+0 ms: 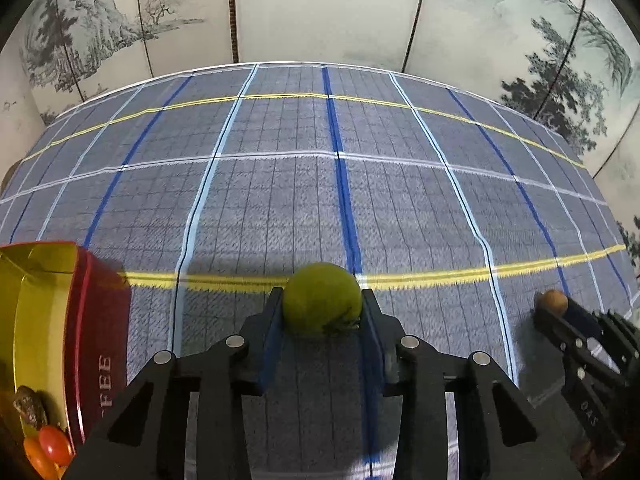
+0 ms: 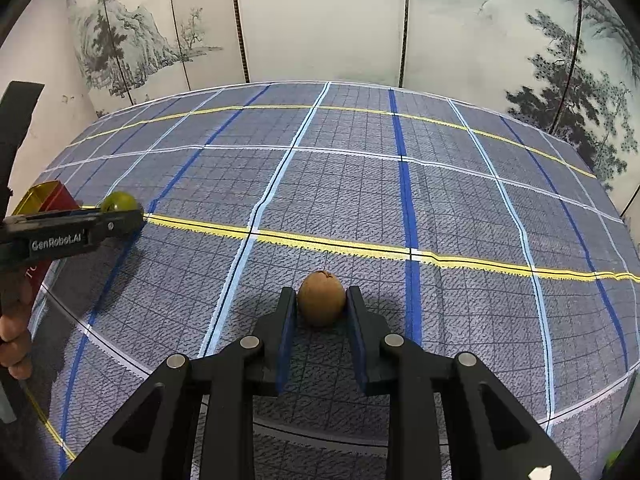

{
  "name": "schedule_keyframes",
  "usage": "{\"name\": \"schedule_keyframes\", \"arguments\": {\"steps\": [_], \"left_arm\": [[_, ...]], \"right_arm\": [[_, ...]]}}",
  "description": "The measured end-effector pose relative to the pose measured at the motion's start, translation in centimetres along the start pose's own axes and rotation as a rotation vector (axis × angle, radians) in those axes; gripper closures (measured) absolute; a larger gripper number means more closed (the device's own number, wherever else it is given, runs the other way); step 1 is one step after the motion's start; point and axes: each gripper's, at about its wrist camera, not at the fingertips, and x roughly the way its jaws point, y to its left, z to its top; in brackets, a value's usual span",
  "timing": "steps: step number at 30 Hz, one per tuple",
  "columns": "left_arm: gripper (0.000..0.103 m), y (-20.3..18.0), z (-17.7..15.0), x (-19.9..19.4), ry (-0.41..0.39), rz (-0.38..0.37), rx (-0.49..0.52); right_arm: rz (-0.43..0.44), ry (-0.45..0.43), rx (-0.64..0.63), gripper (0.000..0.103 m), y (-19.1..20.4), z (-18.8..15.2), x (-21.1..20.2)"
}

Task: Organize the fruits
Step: 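Move the left gripper to the green tomato and grasp it, then carry the green tomato into the gold tin with the left gripper and release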

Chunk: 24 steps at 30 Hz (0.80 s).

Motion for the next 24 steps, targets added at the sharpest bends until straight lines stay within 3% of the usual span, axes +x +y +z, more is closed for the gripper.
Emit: {"name": "schedule_keyframes", "arguments": {"steps": [14,24], "left_arm": [[0.065,0.6,-4.3,-3.0,0.017,0.03,0.023],[0.065,1.5,-5.2,-5.4,0.0,0.037,0.015]], "right_arm": [[-0.013,0.001,-0.01,0.078,0.2,0.0,0.0],[-0.014,0.001,-0.011,0.078,0.3,0.1,0.1]]}}
